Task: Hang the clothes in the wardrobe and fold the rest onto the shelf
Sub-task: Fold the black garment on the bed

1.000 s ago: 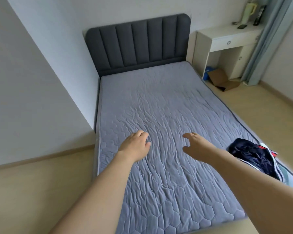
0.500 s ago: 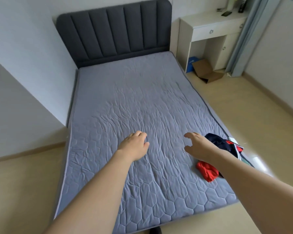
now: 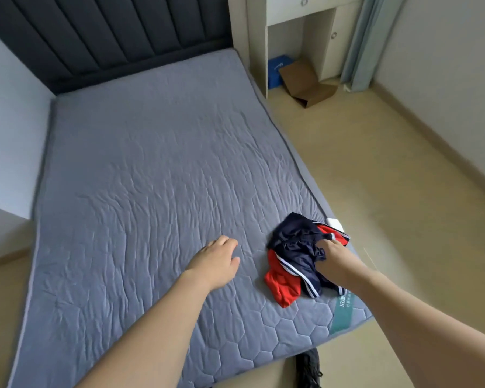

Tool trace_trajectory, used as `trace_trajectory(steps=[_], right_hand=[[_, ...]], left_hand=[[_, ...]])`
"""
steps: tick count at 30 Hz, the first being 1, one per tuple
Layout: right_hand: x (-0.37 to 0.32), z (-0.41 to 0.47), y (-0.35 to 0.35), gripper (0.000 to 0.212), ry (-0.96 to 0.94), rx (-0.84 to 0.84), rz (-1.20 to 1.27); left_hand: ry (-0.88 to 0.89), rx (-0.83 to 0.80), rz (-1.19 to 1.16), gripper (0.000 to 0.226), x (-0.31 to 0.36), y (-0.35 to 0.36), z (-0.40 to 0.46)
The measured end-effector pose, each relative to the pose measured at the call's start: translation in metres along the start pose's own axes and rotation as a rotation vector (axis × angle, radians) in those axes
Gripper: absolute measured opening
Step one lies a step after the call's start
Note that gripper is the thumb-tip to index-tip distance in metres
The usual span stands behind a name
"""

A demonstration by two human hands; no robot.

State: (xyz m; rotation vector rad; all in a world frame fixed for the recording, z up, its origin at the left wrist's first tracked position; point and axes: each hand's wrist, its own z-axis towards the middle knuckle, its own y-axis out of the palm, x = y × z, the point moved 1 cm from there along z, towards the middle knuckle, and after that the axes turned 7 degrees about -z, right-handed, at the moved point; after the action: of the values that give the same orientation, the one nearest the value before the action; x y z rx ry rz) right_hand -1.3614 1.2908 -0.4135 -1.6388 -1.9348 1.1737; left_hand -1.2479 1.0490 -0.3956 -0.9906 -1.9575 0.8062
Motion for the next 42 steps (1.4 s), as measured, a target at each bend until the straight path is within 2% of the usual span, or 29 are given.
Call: trace_trajectory(steps=[3,7,12,16,18,20,22,25,27,30,32,34,37,39,42], right_hand=[[0.043,0.046,0.001,0.017,0.039,-0.032,0.012],[0.097,0.124,0.026,0.048,0.079,-0.072,0.021],[0.150,0.223,0.085,0.057,0.099,-0.106,0.104],[0.181,0.287,0.130,0.076,0.097,-0.053,0.090],[0.190,0.313,0.149,0.079,0.135,-0.059,0.096],[0.192,0.329,0.160,0.076,0.185,-0.077,0.145],[0.194,0.338,0.169,0.067,0.238,-0.038,0.176],[0.190,0.335,0.171,0.031,0.237,0.059,0.215],[0.181,0.320,0.163,0.012,0.221,0.027,0.308],[0.160,0.286,0.140,0.007,0.182,-0.001,0.461],[0.142,0.259,0.114,0.016,0.114,-0.012,0.476],[0.121,0.227,0.081,0.027,-0.013,-0.003,0.382],[0.085,0.177,0.033,0.034,-0.201,0.062,0.173],[0.056,0.139,0.003,0.034,-0.280,0.090,0.074],[0.007,0.084,-0.038,0.034,-0.380,0.113,-0.020]], left_hand=[[-0.014,-0.049,-0.036,0.044,0.024,0.029,0.049],[-0.029,-0.118,-0.105,0.042,0.046,0.093,0.137],[-0.120,-0.183,-0.253,0.041,0.050,0.196,0.245],[-0.231,-0.135,-0.391,0.043,0.043,0.252,0.316],[-0.308,-0.120,-0.437,0.049,0.035,0.274,0.344],[-0.366,-0.145,-0.461,0.054,0.026,0.293,0.360],[-0.339,-0.207,-0.394,0.055,0.020,0.307,0.361],[-0.225,-0.247,-0.187,0.028,0.019,0.315,0.343],[-0.184,-0.273,-0.157,0.015,0.020,0.313,0.328],[-0.138,-0.315,-0.184,0.018,0.026,0.301,0.301],[-0.155,-0.303,-0.241,0.018,0.035,0.279,0.278],[-0.210,-0.225,-0.350,0.017,0.041,0.244,0.247],[-0.263,-0.094,-0.514,0.052,0.049,0.182,0.202],[-0.211,-0.060,-0.556,0.072,0.055,0.136,0.164],[-0.061,-0.038,-0.534,0.074,0.067,0.074,0.111]])
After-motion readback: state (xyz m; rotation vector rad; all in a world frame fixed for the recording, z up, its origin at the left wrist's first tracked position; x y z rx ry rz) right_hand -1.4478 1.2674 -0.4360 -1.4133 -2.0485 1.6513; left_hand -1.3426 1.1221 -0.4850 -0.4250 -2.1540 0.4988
